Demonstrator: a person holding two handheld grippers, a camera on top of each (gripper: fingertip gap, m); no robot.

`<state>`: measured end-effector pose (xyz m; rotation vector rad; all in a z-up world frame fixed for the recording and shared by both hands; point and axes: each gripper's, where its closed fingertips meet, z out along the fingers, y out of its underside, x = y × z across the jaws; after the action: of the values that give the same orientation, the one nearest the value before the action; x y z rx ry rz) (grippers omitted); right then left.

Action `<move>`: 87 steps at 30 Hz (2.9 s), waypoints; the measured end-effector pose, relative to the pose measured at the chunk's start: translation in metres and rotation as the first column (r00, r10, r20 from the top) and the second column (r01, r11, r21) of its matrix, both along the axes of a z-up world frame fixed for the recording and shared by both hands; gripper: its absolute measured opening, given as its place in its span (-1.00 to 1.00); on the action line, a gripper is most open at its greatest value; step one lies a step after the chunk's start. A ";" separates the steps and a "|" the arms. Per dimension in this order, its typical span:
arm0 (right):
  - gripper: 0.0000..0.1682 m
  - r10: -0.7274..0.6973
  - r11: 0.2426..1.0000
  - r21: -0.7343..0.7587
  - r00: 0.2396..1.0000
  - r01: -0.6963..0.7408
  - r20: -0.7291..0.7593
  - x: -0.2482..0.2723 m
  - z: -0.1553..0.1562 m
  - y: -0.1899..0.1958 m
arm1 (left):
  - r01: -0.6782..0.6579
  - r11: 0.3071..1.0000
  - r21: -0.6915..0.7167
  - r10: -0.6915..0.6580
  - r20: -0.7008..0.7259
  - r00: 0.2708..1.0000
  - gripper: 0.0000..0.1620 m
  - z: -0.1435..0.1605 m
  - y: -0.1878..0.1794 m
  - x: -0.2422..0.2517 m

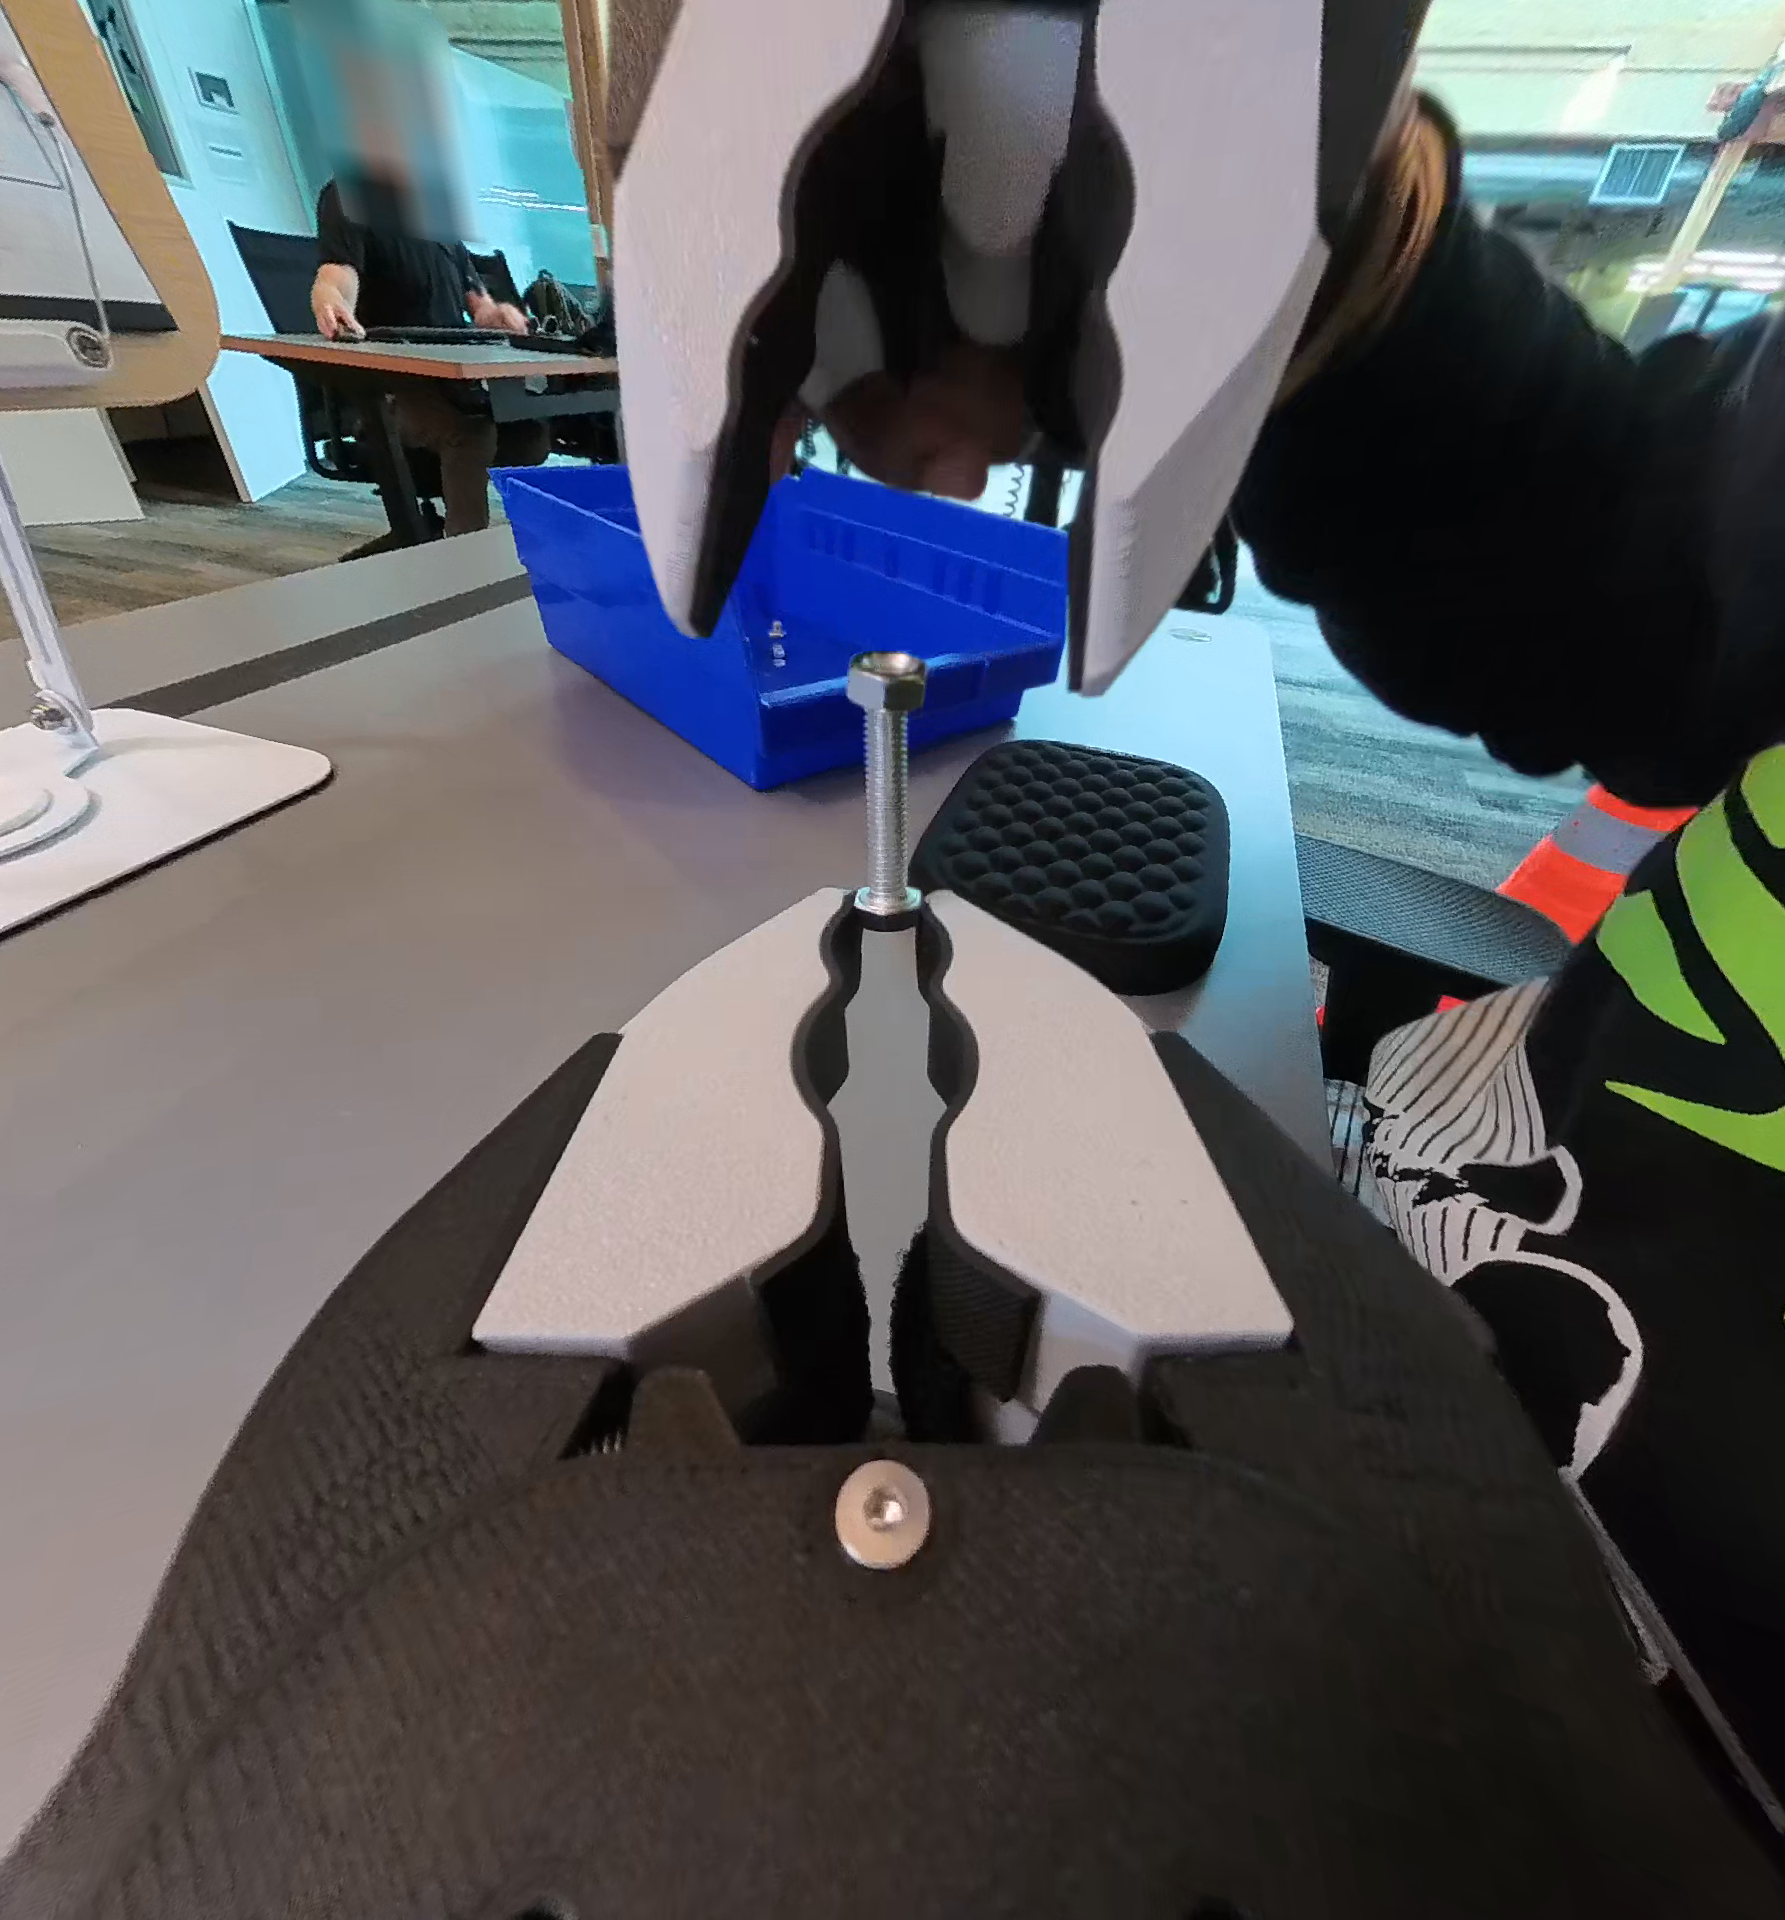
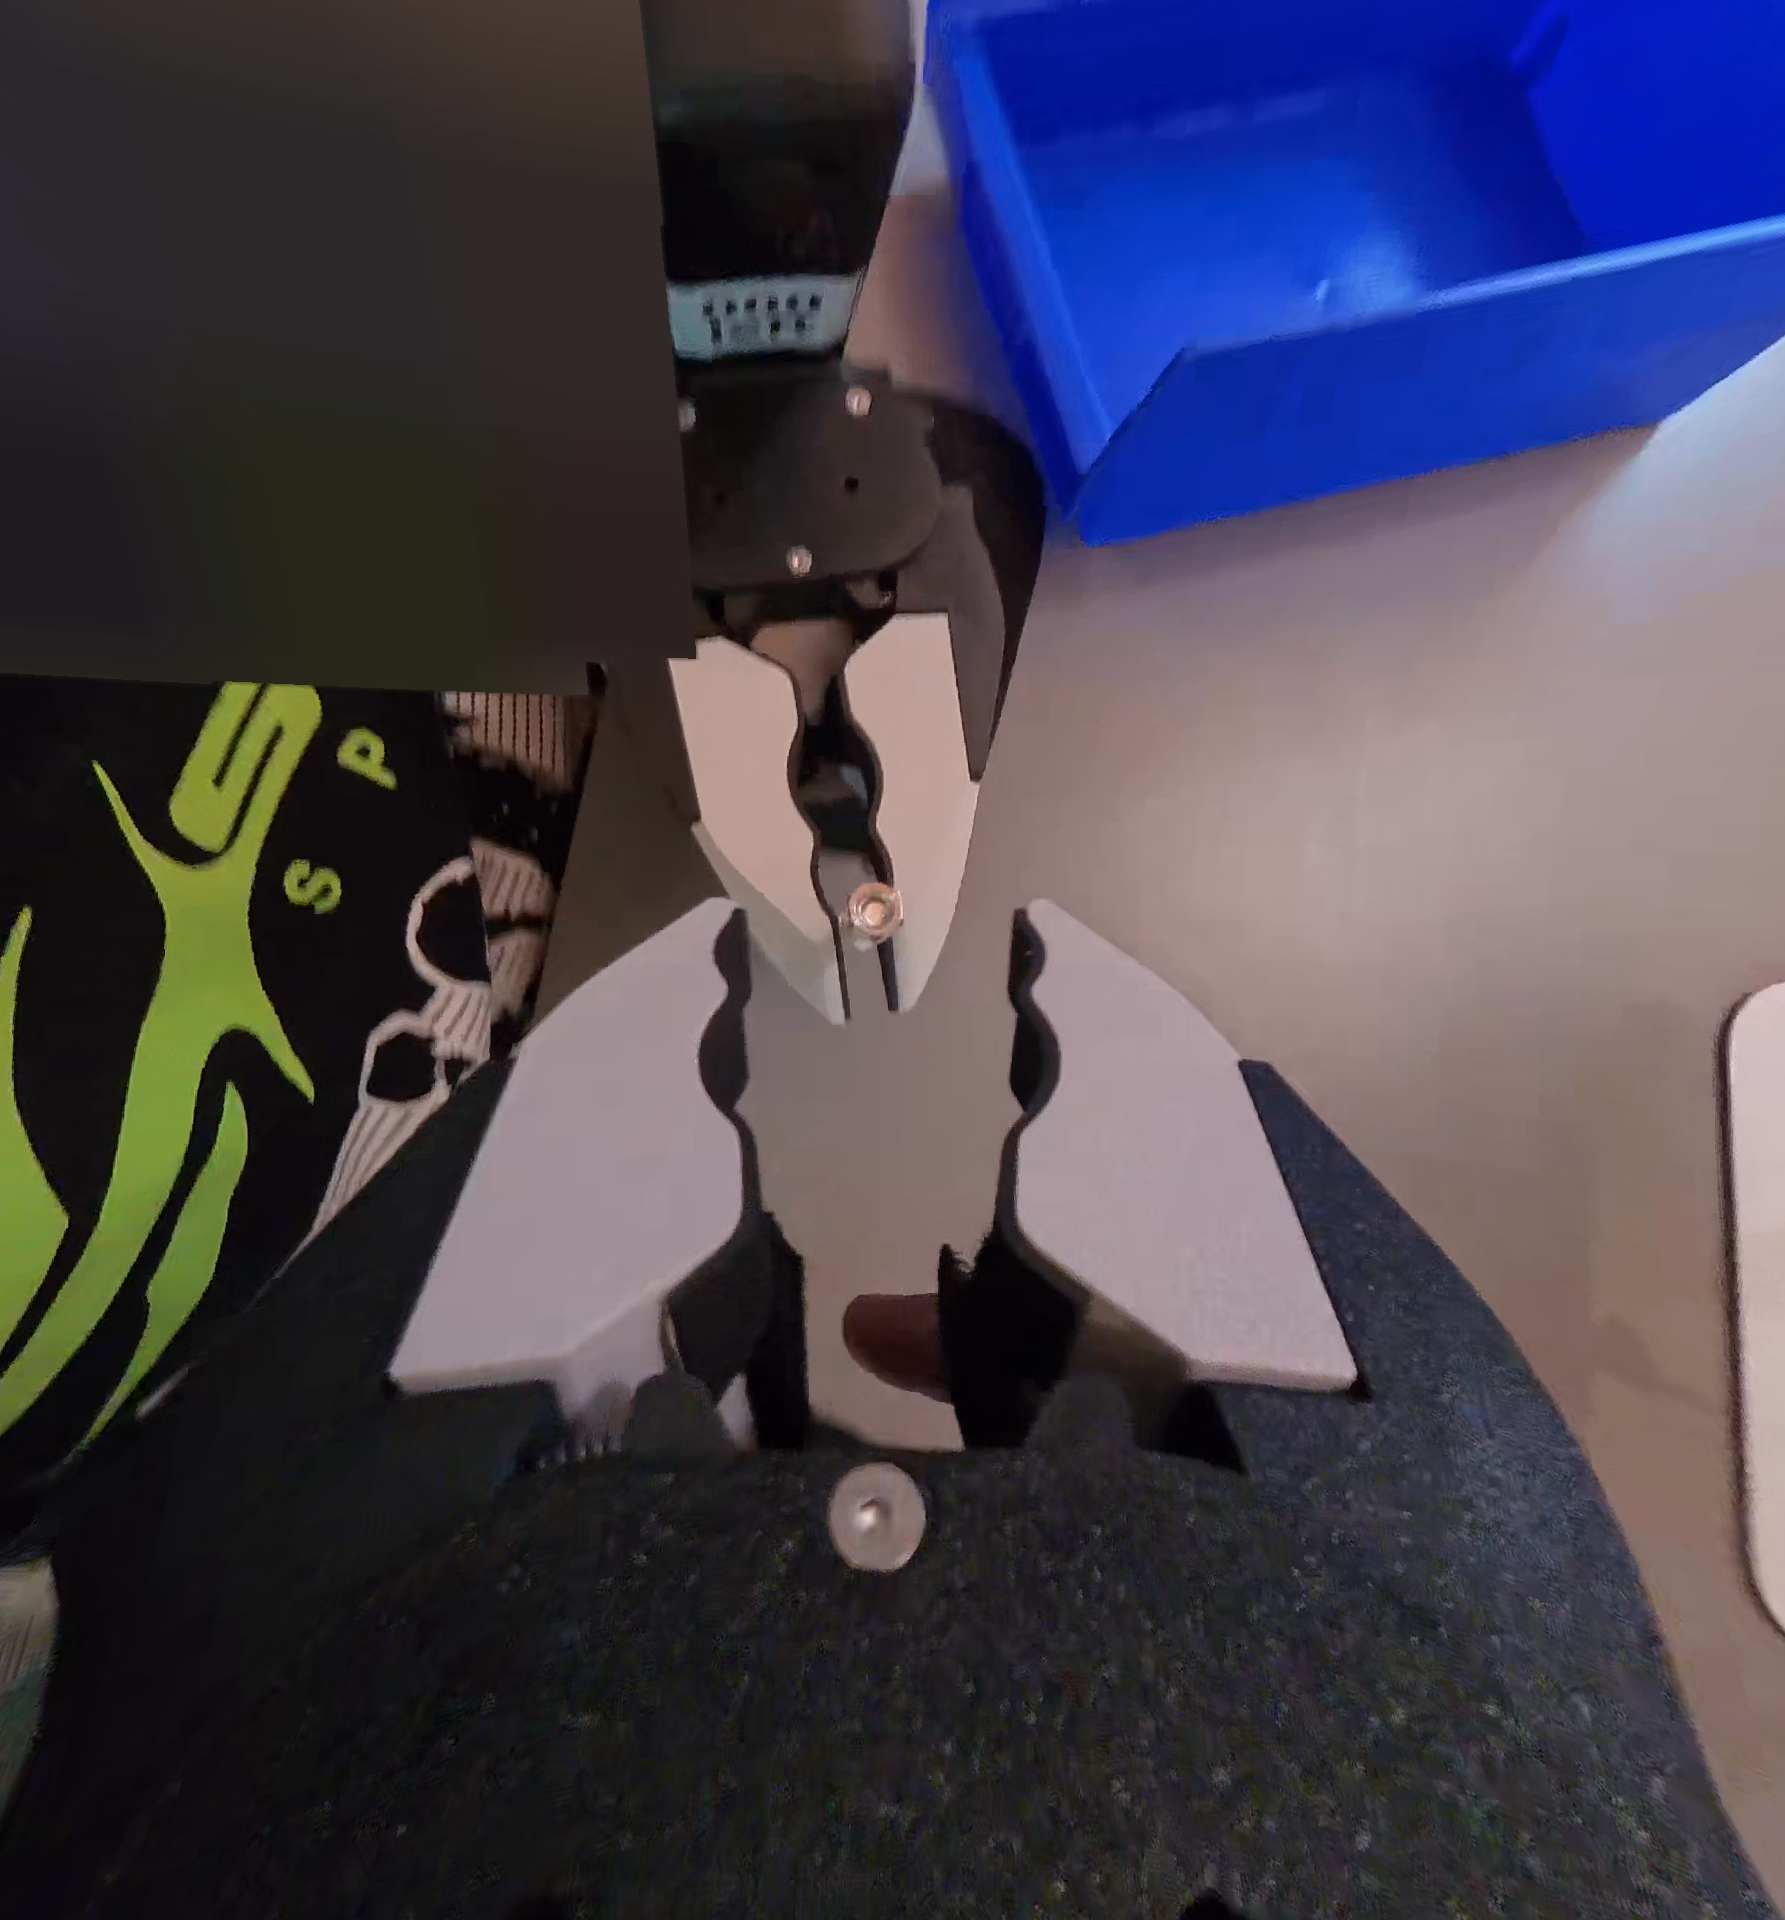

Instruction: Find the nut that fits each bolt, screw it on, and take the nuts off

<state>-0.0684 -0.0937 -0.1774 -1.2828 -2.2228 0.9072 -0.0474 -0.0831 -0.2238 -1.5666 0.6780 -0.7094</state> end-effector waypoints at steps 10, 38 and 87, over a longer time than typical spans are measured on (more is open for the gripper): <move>-0.41 -0.160 0.942 -0.336 0.901 0.017 -0.403 -0.012 0.008 -0.011 | -0.026 1.000 -0.003 0.026 0.013 1.000 -0.88 0.001 0.003 -0.003; -0.38 -0.209 0.927 -0.374 0.877 0.035 -0.433 -0.013 0.002 -0.011 | -0.049 0.999 -0.023 0.050 0.024 0.998 -0.88 0.000 0.006 -0.006; -0.30 -0.329 0.897 -0.433 0.789 0.090 -0.519 -0.014 0.001 -0.010 | -0.093 0.994 -0.052 0.095 0.029 0.995 -0.88 -0.002 0.012 -0.011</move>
<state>-0.0824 -0.1040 -0.1762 -1.1695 -1.4267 1.4678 -0.0584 -0.0707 -0.2261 -1.6195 0.5630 -0.6838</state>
